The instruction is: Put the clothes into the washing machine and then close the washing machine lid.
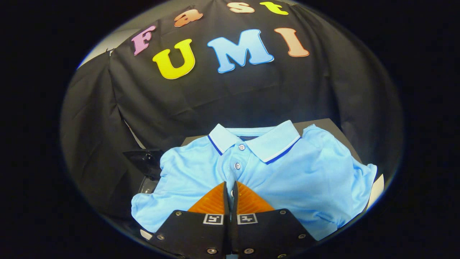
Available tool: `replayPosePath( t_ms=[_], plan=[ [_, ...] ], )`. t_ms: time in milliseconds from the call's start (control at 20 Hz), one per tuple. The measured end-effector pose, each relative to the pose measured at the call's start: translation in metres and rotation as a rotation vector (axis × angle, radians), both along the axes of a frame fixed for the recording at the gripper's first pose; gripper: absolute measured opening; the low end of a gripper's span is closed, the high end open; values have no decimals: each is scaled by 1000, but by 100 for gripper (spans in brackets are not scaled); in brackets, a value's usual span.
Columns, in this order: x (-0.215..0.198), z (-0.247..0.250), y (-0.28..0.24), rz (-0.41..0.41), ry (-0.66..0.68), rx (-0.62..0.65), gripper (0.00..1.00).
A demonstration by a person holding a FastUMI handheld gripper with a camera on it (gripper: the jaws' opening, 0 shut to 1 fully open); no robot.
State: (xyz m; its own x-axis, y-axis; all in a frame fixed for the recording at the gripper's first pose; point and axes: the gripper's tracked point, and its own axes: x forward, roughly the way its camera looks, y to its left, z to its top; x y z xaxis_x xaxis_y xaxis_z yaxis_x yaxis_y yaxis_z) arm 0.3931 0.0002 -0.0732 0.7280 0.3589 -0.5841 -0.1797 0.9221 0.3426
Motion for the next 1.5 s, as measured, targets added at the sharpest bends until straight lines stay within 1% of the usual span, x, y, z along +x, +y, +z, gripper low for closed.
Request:
replayPosePath(
  t_ms=[150, 350, 400, 650, 800, 1500],
  plan=[
    [-3, 18, 12, 4, -25, 78, 0],
    [-13, 35, 33, 16, -11, 197, 0],
    [-15, 38, 38, 22, -9, 210, 0],
    [-21, 50, 56, 42, -23, 221, 0],
    [-30, 58, 89, 66, -17, 246, 0],
    [-59, 64, 206, 164, -14, 240, 0]
  ],
)
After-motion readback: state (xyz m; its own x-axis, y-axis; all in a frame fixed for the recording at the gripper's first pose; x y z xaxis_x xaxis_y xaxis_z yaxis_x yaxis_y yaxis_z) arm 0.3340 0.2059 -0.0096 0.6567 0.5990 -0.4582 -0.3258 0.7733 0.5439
